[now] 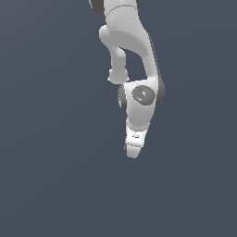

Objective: Pick up the object and move it to a goal position.

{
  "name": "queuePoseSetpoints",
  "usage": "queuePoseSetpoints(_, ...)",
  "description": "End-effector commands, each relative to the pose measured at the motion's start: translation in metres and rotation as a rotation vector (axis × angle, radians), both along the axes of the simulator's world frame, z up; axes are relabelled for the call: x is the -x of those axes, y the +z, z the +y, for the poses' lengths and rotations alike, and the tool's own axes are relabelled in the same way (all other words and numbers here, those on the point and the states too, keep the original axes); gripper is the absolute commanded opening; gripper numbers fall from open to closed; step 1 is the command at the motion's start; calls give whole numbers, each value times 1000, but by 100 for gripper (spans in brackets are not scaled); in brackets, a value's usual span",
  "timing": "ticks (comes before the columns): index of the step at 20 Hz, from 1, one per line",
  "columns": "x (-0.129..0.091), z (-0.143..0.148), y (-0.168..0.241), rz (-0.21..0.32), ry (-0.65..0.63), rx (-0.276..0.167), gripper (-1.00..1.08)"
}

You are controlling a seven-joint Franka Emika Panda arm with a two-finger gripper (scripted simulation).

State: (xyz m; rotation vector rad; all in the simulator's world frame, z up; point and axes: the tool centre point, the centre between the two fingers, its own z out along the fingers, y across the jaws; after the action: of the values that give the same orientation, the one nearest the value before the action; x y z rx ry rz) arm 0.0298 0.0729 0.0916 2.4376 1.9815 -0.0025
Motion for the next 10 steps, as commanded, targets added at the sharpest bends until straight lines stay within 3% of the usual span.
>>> queuePoseSetpoints(1,4,1,17,-1,0,0,-100)
queuePoseSetpoints(10,27,8,107,-1,1,2,-100)
